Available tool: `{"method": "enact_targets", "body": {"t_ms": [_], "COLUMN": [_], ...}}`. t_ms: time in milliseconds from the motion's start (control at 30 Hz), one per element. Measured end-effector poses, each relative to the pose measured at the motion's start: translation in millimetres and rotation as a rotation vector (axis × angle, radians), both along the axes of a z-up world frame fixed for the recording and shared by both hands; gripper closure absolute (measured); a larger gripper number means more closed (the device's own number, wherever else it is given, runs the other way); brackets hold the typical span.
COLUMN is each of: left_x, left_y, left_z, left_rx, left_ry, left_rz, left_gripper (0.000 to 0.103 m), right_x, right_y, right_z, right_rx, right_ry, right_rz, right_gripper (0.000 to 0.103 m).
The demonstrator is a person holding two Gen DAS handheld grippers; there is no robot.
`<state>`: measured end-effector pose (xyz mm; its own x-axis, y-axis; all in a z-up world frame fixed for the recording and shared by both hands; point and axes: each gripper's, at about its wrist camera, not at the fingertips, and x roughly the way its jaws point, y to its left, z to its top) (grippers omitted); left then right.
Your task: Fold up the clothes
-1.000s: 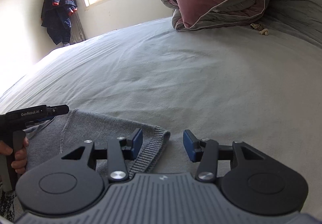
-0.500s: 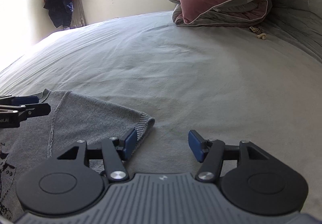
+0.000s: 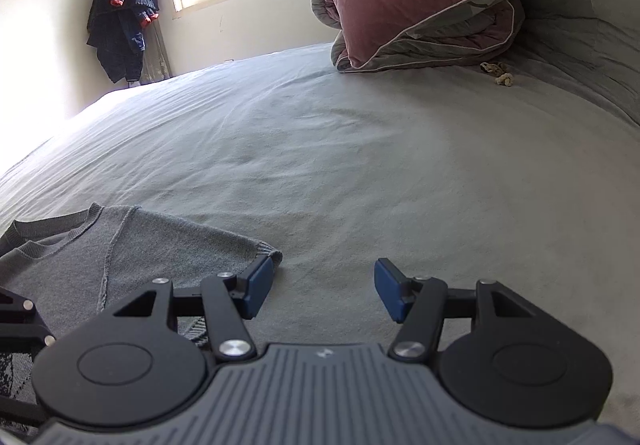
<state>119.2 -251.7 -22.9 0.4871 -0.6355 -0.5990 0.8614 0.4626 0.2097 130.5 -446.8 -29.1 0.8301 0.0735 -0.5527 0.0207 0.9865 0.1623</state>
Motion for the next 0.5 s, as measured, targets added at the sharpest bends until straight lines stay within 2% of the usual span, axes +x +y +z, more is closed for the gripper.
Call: {"method": "enact_targets", "body": {"t_ms": [67, 133, 267, 333, 367, 433, 500], "left_x": [0, 4, 15, 23, 26, 27, 27], "left_y": [-4, -6, -4, -2, -1, -1, -1], "left_z": [-4, -8, -10, -12, -12, -12, -10], "left_rx": [0.018, 0.023, -0.012, -0.044, -0.054, -0.065, -0.083], "left_ry": [-0.001, 0.018, 0.074, 0.114, 0.127, 0.138, 0.154], "left_rz": [0.0, 0.004, 0.023, 0.042, 0.052, 0.07, 0.076], "left_gripper": [0.087, 0.081, 0.072, 0.072, 0.076, 0.096, 0.098], "right_x": [0, 0, 0, 0, 0, 0, -1], "right_y": [0, 0, 0, 0, 0, -1, -2], "right_z": [1, 2, 4, 5, 5, 6, 7], "right_rx": [0.006, 0.011, 0.023, 0.028, 0.03, 0.035, 0.039], "right_ry": [-0.009, -0.018, -0.036, -0.043, -0.046, -0.051, -0.059], "right_rz": [0.003, 0.006, 0.012, 0.013, 0.011, 0.008, 0.0], "right_gripper": [0.043, 0.043, 0.043, 0.043, 0.043, 0.043, 0.042]}}
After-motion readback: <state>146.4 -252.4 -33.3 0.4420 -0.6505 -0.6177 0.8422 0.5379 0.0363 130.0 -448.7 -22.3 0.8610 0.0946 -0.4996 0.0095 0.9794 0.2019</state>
